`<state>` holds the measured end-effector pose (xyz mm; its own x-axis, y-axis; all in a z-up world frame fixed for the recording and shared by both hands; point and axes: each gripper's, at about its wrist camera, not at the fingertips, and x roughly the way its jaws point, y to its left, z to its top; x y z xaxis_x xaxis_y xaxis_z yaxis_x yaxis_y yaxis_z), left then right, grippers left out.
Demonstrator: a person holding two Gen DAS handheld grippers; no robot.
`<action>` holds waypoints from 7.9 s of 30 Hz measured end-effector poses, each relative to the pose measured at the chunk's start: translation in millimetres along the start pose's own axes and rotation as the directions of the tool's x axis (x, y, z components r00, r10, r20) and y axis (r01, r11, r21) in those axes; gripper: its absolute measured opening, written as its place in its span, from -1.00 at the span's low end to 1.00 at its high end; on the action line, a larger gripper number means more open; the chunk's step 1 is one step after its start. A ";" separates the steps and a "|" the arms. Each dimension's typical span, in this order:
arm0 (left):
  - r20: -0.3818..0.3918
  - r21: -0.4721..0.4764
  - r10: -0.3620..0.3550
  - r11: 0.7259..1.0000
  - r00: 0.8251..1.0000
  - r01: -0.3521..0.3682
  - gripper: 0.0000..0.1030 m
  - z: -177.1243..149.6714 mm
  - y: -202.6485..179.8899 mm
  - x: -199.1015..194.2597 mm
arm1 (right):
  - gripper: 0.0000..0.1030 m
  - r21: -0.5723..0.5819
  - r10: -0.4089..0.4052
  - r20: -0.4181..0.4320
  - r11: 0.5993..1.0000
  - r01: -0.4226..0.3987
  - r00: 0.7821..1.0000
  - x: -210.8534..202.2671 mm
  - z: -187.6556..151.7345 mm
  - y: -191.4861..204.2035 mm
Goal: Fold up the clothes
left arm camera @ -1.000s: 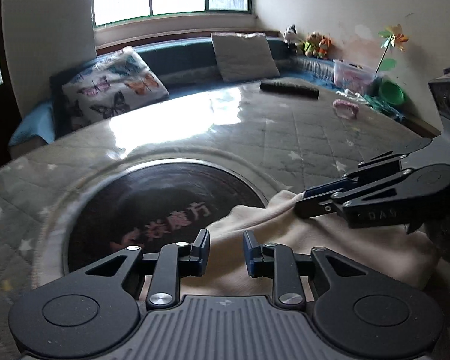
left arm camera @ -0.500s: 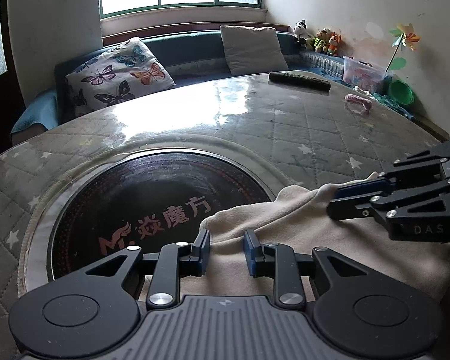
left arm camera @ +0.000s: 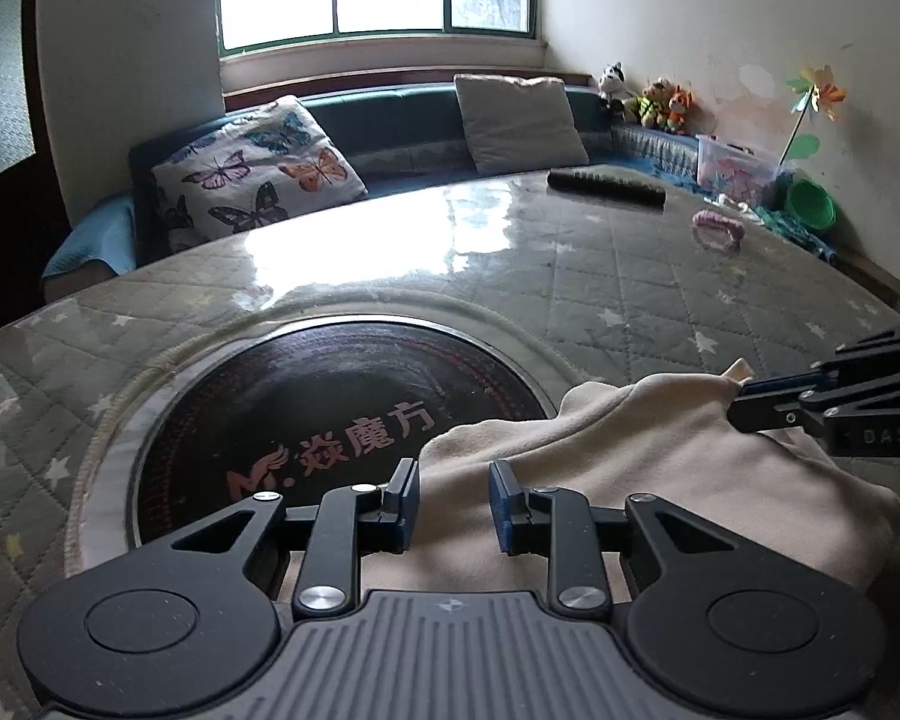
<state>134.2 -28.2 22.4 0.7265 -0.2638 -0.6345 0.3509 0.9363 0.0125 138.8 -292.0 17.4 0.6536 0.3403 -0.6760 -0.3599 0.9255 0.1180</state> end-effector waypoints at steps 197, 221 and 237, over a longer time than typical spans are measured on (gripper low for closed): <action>-0.058 -0.622 -0.066 0.783 0.996 0.016 0.55 -53.8 83.0 -75.0 | -0.84 -0.599 0.290 -0.033 0.760 -0.251 0.956 -12.3 -29.9 211.7; -0.056 -0.819 -0.260 0.564 0.964 0.105 -0.60 -62.9 86.6 -45.3 | -0.73 -0.357 0.386 0.047 0.868 -0.345 0.921 -53.1 -14.3 151.9; -0.061 -0.794 -0.233 0.601 0.971 0.094 -0.59 -61.7 79.7 -44.0 | 0.13 0.035 -0.001 0.096 0.999 -0.003 0.995 -34.2 -19.7 1.2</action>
<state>93.7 72.3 3.7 0.5877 -0.4597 -0.6658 -0.1895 0.7218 -0.6657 102.9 -305.8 26.3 0.7147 0.3542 -0.6032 -0.3379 0.9298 0.1456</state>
